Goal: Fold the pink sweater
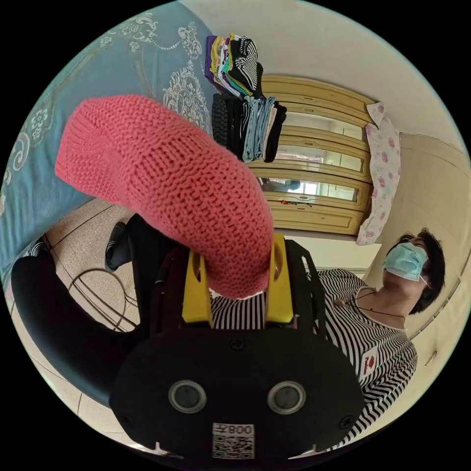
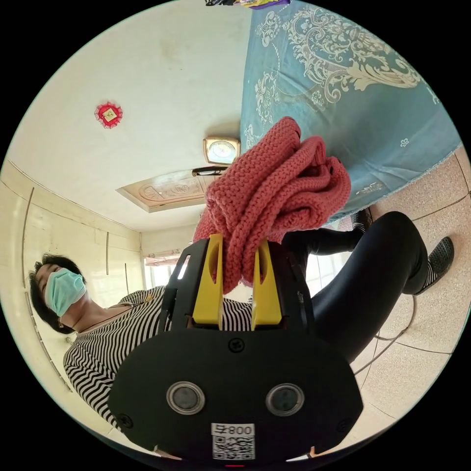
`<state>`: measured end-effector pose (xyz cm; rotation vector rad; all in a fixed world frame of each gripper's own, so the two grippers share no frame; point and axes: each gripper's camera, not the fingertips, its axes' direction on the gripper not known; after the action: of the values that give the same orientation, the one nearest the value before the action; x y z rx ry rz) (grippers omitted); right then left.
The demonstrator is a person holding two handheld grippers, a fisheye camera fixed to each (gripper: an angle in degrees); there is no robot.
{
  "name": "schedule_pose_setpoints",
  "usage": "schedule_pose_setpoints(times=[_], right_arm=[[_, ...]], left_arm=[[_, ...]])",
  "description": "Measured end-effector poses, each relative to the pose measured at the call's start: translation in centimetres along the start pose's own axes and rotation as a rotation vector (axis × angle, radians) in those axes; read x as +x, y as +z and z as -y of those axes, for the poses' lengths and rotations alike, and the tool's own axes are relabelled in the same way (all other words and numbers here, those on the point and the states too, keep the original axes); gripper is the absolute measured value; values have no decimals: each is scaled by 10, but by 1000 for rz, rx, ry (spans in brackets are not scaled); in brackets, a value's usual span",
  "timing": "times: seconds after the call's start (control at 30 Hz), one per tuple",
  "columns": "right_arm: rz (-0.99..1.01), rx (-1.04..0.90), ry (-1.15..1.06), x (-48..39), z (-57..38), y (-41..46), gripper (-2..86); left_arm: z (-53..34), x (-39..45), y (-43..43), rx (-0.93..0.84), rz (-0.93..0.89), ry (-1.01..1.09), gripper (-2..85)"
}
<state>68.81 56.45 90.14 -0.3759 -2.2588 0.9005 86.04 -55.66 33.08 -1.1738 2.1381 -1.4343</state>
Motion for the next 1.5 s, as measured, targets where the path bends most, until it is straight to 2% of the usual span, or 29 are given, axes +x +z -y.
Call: schedule_pose_setpoints(times=[0.17, 0.33, 0.47, 0.63, 0.9, 1.23, 1.5], right_arm=[[-8, 37, 33, -46, -25, -60, 90], [39, 158, 90, -118, -102, -154, 90], [50, 251, 103, -177, -173, -231, 90], [41, 457, 86, -260, -290, -346, 90], [11, 717, 87, -365, -418, -458, 90], [-114, 855, 73, -508, -465, -601, 90], [-276, 741, -24, -645, -408, -718, 89]], left_arm=[[75, 21, 53, -61, 12, -25, 189], [145, 66, 133, -178, 14, -52, 189], [205, 116, 227, -325, 13, -34, 190], [275, 161, 348, -496, -7, 27, 190], [390, 207, 522, -740, -40, 156, 191], [549, 227, 678, -823, -140, 242, 193], [703, 258, 753, -681, -147, 316, 193]])
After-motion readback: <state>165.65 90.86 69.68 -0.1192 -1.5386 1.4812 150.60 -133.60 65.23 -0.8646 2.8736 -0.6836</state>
